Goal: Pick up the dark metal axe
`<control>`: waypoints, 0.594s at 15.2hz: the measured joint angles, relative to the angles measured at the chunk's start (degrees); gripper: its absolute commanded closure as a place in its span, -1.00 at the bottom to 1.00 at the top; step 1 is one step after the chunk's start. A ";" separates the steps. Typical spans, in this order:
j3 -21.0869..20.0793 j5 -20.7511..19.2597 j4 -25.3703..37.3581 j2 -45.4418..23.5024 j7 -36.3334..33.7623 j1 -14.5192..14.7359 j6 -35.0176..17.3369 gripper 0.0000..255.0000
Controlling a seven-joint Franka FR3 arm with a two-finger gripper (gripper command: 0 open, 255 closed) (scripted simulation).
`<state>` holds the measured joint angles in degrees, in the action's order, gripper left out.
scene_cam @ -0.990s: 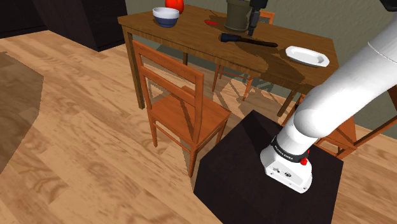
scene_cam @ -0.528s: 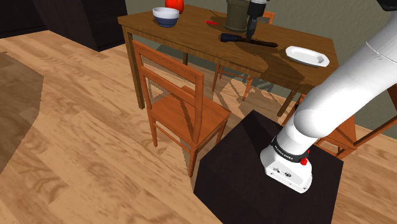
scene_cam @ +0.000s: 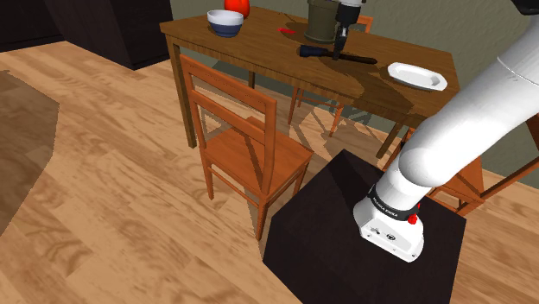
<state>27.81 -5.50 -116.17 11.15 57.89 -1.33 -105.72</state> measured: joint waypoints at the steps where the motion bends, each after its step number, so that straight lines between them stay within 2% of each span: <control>1: 0.00 0.00 0.00 0.00 0.00 0.00 0.00 1.00; 9: -0.28 0.06 3.60 0.18 -0.09 0.14 3.78 1.00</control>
<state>27.53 -5.44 -112.57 11.32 57.80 -1.19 -101.94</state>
